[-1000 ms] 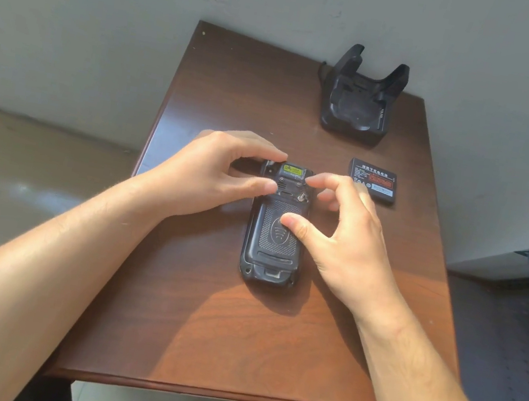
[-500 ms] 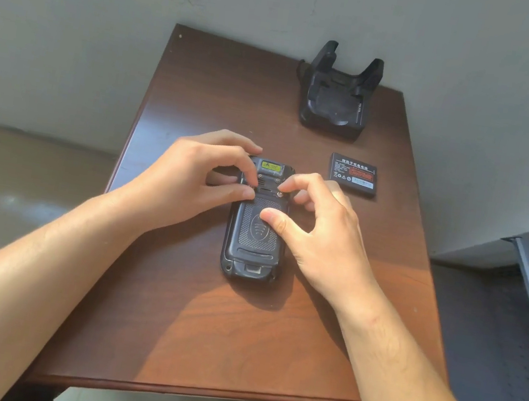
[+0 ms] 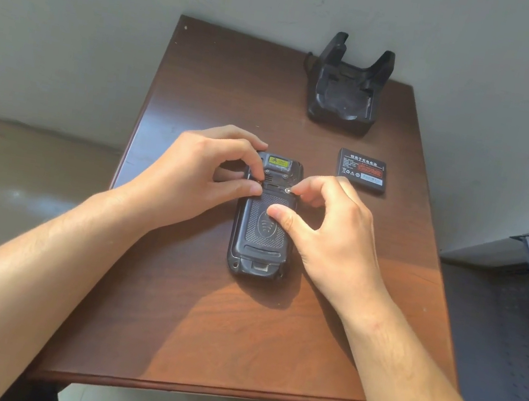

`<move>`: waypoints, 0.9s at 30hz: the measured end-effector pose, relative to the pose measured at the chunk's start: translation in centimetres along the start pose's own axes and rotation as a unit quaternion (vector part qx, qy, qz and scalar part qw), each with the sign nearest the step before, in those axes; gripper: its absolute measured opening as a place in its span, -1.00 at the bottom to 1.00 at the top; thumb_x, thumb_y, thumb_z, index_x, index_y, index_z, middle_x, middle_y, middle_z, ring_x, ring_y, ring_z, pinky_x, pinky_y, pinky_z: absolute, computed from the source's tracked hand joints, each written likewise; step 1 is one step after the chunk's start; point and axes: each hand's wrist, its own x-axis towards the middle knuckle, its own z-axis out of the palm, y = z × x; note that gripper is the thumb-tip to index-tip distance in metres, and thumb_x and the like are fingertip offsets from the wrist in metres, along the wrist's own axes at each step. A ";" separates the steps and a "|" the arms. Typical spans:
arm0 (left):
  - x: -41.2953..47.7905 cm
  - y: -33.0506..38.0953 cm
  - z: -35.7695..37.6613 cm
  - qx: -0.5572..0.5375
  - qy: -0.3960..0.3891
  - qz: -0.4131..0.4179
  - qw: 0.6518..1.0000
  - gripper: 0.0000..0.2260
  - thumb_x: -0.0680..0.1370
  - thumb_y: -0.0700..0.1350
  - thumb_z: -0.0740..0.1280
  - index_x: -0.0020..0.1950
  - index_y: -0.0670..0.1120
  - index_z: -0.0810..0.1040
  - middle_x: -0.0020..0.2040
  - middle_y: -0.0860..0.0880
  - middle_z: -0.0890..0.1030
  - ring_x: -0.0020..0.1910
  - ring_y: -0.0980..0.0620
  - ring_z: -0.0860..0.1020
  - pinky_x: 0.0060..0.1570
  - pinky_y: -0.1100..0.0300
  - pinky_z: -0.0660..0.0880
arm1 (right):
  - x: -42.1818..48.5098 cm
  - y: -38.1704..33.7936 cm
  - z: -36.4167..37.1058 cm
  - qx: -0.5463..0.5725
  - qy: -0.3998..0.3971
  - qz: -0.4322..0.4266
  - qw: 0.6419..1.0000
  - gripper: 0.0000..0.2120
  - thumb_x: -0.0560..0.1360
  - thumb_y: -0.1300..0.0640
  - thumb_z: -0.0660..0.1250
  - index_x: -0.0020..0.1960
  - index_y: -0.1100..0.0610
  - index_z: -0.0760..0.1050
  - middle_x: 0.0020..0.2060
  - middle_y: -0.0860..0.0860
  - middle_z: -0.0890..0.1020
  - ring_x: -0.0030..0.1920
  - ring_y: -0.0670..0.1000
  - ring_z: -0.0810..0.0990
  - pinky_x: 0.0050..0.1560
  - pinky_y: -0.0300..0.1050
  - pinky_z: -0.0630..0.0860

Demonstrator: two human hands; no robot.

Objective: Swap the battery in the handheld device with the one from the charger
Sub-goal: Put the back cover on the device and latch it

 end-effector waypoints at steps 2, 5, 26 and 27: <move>-0.1 0.0 0.1 0.013 0.004 0.006 1.000 -0.91 0.51 -0.13 0.50 -0.02 -0.11 0.67 0.25 -0.07 0.60 0.14 0.15 0.64 0.09 0.43 0.56 | -0.1 -0.1 0.1 -0.005 0.008 -0.003 1.000 -0.67 0.39 -0.18 0.52 0.06 -0.04 0.58 -0.05 -0.16 0.57 0.00 -0.11 0.56 0.07 -0.12 0.53; -0.2 0.2 0.2 0.036 0.006 0.014 0.999 -0.91 0.52 -0.12 0.48 -0.02 -0.11 0.66 0.26 -0.06 0.60 0.09 0.28 0.62 0.05 0.51 0.52 | -0.3 -0.1 0.2 -0.003 0.017 -0.006 1.000 -0.68 0.39 -0.17 0.52 0.05 -0.05 0.57 -0.06 -0.17 0.56 -0.02 -0.13 0.55 0.05 -0.15 0.52; -1.5 1.8 2.2 0.085 0.133 -0.080 0.984 -0.90 0.46 -0.12 0.55 -0.15 -0.12 0.68 0.14 -0.07 0.68 0.06 0.04 0.65 0.01 0.60 0.42 | -0.7 -0.1 0.4 -0.002 0.036 0.001 0.999 -0.63 0.39 -0.20 0.49 0.09 -0.07 0.50 -0.06 -0.14 0.60 0.00 -0.10 0.57 0.07 -0.07 0.52; -1.5 1.8 2.2 0.084 0.134 -0.078 0.984 -0.89 0.46 -0.12 0.55 -0.15 -0.12 0.67 0.14 -0.06 0.68 0.07 0.03 0.65 0.01 0.56 0.46 | -0.7 -0.1 0.4 -0.003 0.035 0.000 0.999 -0.63 0.39 -0.20 0.49 0.09 -0.08 0.49 -0.06 -0.14 0.59 0.01 -0.10 0.57 0.06 -0.07 0.52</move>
